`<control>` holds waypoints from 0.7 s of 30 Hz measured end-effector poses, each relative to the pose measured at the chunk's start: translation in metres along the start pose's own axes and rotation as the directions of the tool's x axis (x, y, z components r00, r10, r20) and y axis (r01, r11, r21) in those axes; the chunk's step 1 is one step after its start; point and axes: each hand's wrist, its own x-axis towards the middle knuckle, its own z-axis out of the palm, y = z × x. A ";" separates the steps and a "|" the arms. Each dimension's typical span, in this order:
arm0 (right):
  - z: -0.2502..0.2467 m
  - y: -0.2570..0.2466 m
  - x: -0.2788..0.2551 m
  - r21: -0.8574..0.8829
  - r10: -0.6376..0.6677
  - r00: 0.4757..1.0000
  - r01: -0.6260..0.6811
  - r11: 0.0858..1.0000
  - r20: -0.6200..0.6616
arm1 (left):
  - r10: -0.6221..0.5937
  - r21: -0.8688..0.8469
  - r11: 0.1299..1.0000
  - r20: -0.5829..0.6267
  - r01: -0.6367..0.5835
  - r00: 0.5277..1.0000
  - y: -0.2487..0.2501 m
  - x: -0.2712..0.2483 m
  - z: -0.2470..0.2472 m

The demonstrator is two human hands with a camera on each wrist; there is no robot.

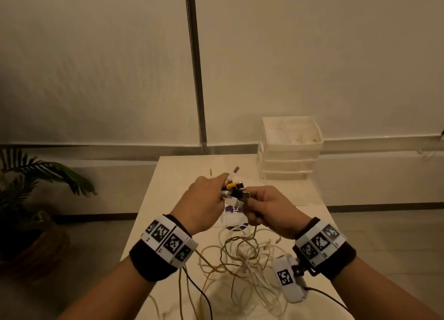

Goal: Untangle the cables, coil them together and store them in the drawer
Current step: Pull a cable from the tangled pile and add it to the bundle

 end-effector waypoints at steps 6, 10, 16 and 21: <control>0.012 0.067 -0.008 -0.535 0.030 1.000 -0.022 0.844 0.006 | -0.185 -0.270 0.962 -0.557 0.034 0.810 0.009 0.002 -0.045; 0.001 0.096 -0.022 -0.323 0.043 0.973 -0.116 0.939 -0.226 | -0.063 -0.121 0.993 -0.623 -0.016 0.780 0.008 -0.006 -0.075; 0.010 0.017 -0.022 -0.181 -0.160 0.982 0.141 0.973 -0.098 | 0.024 -0.186 0.978 -0.354 -0.095 0.935 0.003 -0.033 -0.033; 0.049 -0.017 -0.038 -0.072 -0.133 0.982 0.144 0.987 0.136 | 0.052 -0.207 0.969 -0.361 -0.135 0.931 -0.005 -0.044 -0.033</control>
